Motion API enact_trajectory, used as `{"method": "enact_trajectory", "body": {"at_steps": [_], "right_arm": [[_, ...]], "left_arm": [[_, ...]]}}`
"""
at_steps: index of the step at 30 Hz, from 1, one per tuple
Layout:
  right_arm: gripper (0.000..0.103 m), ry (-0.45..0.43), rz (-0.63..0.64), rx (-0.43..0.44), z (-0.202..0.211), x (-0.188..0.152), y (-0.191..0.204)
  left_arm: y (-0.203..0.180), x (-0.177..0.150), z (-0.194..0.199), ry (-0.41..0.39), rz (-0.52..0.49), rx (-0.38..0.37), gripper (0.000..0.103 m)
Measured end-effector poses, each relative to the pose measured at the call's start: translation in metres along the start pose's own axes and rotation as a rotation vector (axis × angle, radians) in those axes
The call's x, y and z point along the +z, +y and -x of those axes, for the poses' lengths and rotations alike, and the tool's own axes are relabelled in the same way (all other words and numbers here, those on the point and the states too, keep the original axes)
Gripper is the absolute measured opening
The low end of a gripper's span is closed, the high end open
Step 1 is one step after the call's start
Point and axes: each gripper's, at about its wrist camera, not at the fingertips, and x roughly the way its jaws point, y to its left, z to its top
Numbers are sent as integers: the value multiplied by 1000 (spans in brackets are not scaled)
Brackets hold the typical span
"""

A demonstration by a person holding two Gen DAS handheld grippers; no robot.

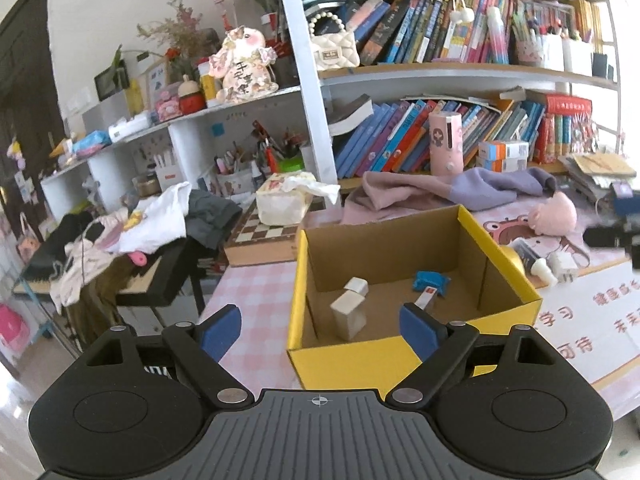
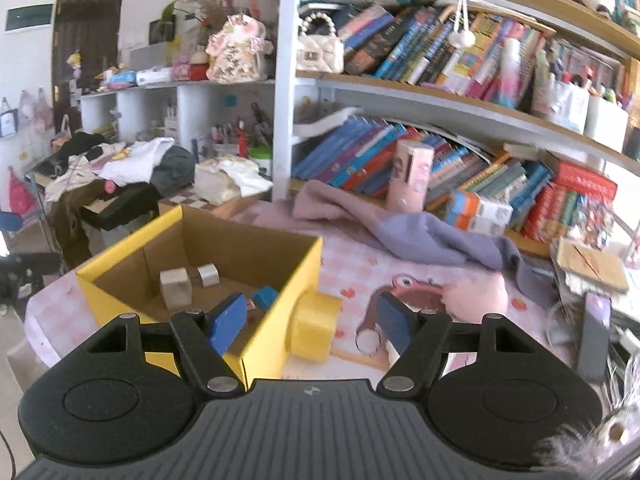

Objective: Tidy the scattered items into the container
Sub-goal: 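Withdraw both tools from the box toward the remaining items on the mat, then move the left tool to the white charger while the right tool approaches the pink plush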

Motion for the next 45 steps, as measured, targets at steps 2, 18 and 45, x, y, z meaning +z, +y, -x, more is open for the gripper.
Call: {"method": "enact_trajectory", "body": {"at_steps": [2, 18, 45], "right_arm": [[70, 8, -11, -10, 5, -8, 1], [69, 143, -7, -122, 28, -91, -6], [69, 227, -138, -190, 5, -106, -103]], "left_arm": [[-5, -3, 4, -3, 0, -14, 89], [-88, -30, 12, 35, -144, -180, 91], [-212, 3, -23, 6, -315, -385, 91]]}}
